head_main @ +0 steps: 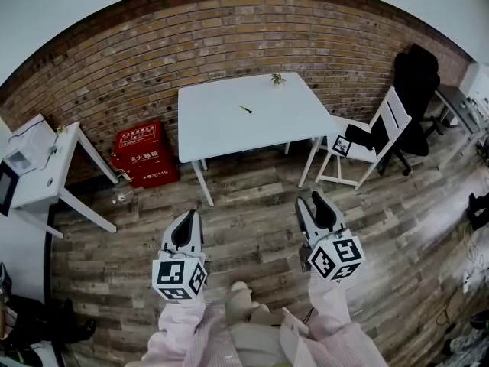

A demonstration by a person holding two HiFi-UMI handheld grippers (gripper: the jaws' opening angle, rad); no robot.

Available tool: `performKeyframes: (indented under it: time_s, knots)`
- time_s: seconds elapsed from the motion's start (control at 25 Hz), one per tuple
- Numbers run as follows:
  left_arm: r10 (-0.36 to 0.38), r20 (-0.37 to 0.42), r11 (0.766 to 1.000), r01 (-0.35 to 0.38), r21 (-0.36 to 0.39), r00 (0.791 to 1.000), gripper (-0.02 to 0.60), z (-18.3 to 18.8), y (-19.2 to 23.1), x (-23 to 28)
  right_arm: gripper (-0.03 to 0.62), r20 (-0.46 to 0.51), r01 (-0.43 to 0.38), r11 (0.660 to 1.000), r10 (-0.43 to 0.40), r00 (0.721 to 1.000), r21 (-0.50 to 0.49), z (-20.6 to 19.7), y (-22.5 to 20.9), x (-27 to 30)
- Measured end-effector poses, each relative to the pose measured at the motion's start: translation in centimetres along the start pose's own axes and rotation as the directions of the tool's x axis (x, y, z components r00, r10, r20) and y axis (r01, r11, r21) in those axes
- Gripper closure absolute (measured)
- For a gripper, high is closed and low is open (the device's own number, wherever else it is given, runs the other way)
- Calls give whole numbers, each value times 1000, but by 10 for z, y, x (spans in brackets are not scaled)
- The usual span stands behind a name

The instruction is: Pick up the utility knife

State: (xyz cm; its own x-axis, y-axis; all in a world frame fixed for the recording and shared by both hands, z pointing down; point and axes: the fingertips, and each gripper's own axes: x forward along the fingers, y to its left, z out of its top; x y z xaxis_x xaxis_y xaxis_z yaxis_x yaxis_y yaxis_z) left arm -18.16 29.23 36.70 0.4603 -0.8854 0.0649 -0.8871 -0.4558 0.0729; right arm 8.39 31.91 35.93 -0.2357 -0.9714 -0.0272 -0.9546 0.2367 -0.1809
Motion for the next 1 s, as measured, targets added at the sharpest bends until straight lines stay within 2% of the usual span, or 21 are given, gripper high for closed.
performKeyframes:
  time_s: [0.36,1.0]
  knots:
    - [-2,6,1000,2,-21,1000,591,-4,14,37,434,-6,-2,1000,2,1000,-9,-3,-12,35]
    - [-37,-46,999,35,-39,998,590,-4,70,195,436,-75,30,1000,-30,997,0,-16,-69,188]
